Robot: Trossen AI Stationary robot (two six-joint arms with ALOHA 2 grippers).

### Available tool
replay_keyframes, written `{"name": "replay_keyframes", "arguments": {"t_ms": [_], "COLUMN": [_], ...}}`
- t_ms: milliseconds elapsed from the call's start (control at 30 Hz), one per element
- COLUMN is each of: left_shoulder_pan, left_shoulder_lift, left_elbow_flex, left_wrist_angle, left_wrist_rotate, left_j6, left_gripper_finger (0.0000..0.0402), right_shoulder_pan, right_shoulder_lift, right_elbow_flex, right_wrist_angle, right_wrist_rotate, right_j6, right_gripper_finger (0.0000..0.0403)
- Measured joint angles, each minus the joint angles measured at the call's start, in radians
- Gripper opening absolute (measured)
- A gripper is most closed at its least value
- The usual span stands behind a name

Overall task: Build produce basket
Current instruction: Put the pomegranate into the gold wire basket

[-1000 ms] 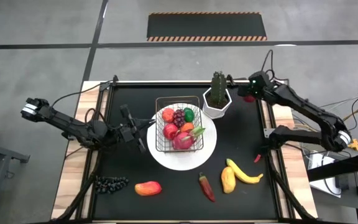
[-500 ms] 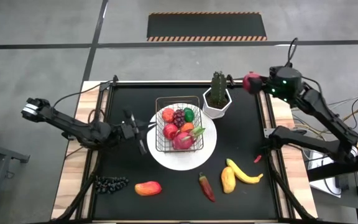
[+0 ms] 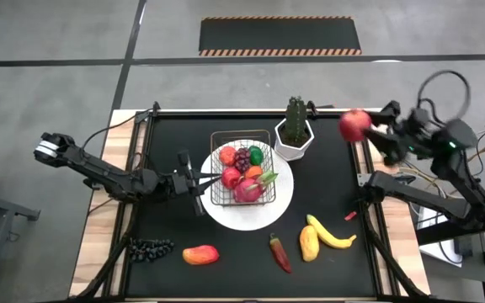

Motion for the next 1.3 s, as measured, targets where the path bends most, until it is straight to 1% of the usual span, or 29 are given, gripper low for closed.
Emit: {"name": "replay_keyframes", "arguments": {"t_ms": [33, 67, 133, 233, 300, 400, 533, 600, 800, 900, 1000, 1100, 1200, 1300], "left_shoulder_pan": [0.0, 0.0, 0.0, 0.0, 0.0, 0.0, 0.0, 0.0, 0.001, 0.001, 0.001, 0.001, 0.001, 0.001], "left_shoulder_lift": [0.002, 0.005, 0.012, 0.016, 0.016, 0.016, 0.016, 0.016, 0.016, 0.016, 0.016, 0.016, 0.022, 0.051], "left_elbow_flex": [0.0, 0.0, 0.0, 0.0, 0.0, 0.0, 0.0, 0.0, 0.0, 0.0, 0.0, 0.0, 0.0, 0.002], "left_wrist_angle": [0.001, 0.002, 0.011, 0.029, 0.03, 0.041, 0.046, 0.048, 0.056, 0.083, 0.096, 0.1, 0.105, 0.147], "left_wrist_rotate": [0.0, 0.0, 0.0, 0.0, 0.0, -0.001, -0.001, -0.001, -0.003, -0.003, 0.004, 0.058, 0.109, 0.121], "left_j6": [0.0, 0.0, 0.0, -0.001, 0.0, -0.001, 0.0, -0.001, -0.002, -0.025, -0.027, -0.054, -0.082, -0.103], "left_gripper_finger": [0.001, 0.001, 0.001, 0.001, 0.001, 0.001, 0.001, 0.001, 0.001, 0.001, 0.0013, 0.0026, 0.0053, 0.0096], "right_shoulder_pan": [0.011, 0.02, 0.047, 0.097, 0.123, 0.172, 0.259, 0.299, 0.406, 0.471, 0.547, 0.626, 0.695, 0.742], "right_shoulder_lift": [-0.009, -0.011, -0.001, 0.035, 0.067, 0.133, 0.229, 0.266, 0.335, 0.384, 0.441, 0.5, 0.561, 0.623], "right_elbow_flex": [-0.036, -0.078, -0.175, -0.293, -0.36, -0.419, -0.457, -0.455, -0.4, -0.384, -0.372, -0.354, -0.335, -0.313], "right_wrist_angle": [0.084, 0.168, 0.29, 0.521, 0.63, 0.821, 1.001, 1.049, 1.05, 1.052, 1.043, 1.047, 1.051, 1.051], "right_wrist_rotate": [-0.045, -0.068, -0.087, -0.087, -0.075, -0.067, -0.065, -0.052, -0.029, 0.01, 0.087, 0.212, 0.33, 0.399], "right_j6": [0.0, 0.0, 0.0, 0.015, 0.016, -0.011, -0.08, -0.11, -0.225, -0.306, -0.403, -0.498, -0.586, -0.639], "right_gripper_finger": [0.0253, 0.0253, 0.0253, 0.0253, 0.0253, 0.0253, 0.0253, 0.0253, 0.0253, 0.0253, 0.0253, 0.0253, 0.0253, 0.0253]}}
